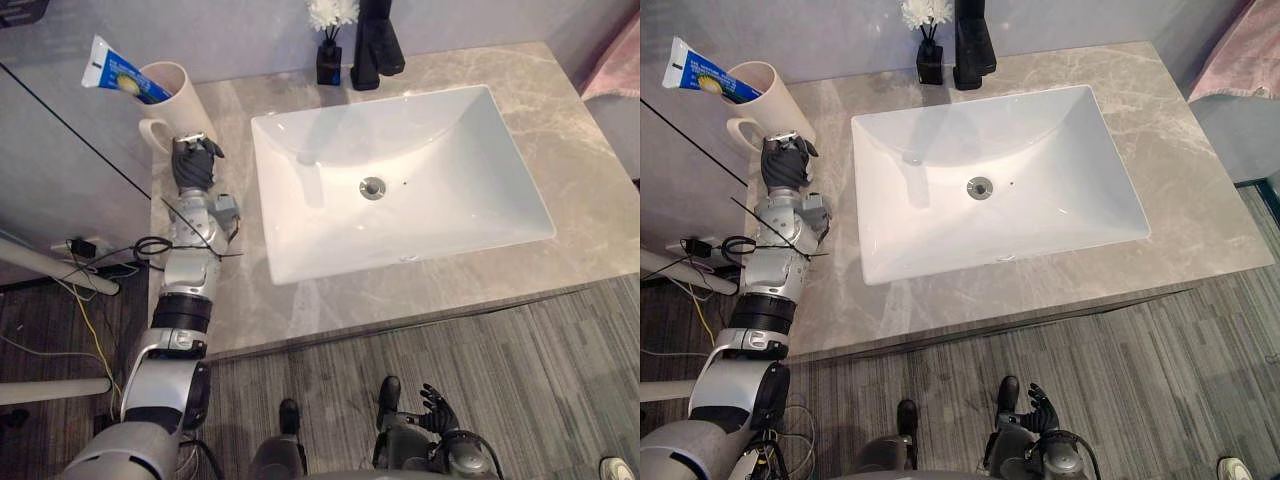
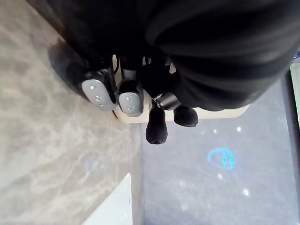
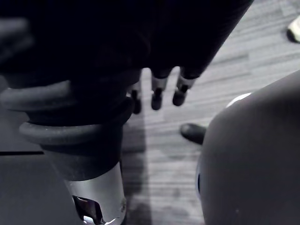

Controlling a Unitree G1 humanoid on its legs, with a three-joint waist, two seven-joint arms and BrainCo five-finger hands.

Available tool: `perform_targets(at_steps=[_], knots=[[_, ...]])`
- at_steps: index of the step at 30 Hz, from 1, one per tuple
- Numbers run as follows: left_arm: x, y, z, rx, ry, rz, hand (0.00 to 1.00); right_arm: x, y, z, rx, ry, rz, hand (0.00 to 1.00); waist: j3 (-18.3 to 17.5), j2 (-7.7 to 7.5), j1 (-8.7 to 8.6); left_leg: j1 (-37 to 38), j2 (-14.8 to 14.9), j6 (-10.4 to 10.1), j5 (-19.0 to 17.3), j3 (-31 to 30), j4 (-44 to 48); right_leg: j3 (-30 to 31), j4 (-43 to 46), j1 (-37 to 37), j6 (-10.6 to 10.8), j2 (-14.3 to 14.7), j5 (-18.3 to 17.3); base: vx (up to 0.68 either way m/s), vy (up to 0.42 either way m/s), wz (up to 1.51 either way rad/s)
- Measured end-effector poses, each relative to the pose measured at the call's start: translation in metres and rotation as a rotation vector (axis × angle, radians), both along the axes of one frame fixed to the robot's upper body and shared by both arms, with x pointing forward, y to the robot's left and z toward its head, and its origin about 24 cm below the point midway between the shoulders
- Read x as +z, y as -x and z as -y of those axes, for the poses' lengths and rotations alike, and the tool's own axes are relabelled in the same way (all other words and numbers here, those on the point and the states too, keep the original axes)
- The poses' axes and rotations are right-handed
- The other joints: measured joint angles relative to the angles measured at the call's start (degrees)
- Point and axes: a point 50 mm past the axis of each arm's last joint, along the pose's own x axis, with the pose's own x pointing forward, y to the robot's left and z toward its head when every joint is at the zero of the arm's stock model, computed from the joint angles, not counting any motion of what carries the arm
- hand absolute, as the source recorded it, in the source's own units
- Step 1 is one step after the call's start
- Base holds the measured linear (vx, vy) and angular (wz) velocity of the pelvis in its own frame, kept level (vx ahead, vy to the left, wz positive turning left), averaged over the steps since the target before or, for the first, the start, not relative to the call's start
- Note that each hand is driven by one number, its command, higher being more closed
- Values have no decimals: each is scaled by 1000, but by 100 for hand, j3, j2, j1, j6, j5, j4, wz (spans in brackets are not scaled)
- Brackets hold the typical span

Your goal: Organize washtable

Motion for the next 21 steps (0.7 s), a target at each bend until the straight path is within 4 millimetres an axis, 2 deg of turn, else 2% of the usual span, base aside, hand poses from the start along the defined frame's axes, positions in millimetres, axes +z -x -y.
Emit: perform_targets(at_steps=[3, 6, 11, 15, 17, 21], knots=[[10, -4, 4, -17, 21, 22, 100, 0, 0, 0, 5, 1, 2, 0, 1, -1, 49, -140, 3, 0, 1, -8, 30, 25, 0, -138, -32, 3, 57, -93, -23, -3], [10, -4, 6, -25, 21, 22, 100, 0, 1, 0, 6, 3, 1, 0, 2, -4, 123, -152, 17, 0, 2, 23, 59, 84, 0, -167, -57, 19, 104, -73, -13, -8], [13, -2, 9, -38, 16, 39, 100, 0, 1, 0, 6, 3, 6, 0, 4, -6, 141, -197, 22, 0, 2, 7, 162, 96, 0, -165, -63, 21, 154, -53, -7, 0], [14, 20, 28, -123, -3, 125, 100, 0, 3, 0, 5, 4, 0, 0, 3, -4, 204, -152, 22, 0, 2, -43, 189, 42, 0, -68, -60, 19, 156, -8, -1, 6], [6, 32, 32, -150, 1, 140, 100, -1, 4, 0, 4, 3, -5, 0, 5, 4, 267, -81, 20, 0, 2, -60, 188, 21, 0, 11, -59, 17, 153, 7, 1, 9], [-27, 65, 31, -169, 26, 101, 100, -2, 6, 0, 4, 3, -15, 0, -6, 21, 323, 3, 14, 1, 0, -130, 203, -63, 0, 165, -46, 5, 134, -12, 4, 12]])
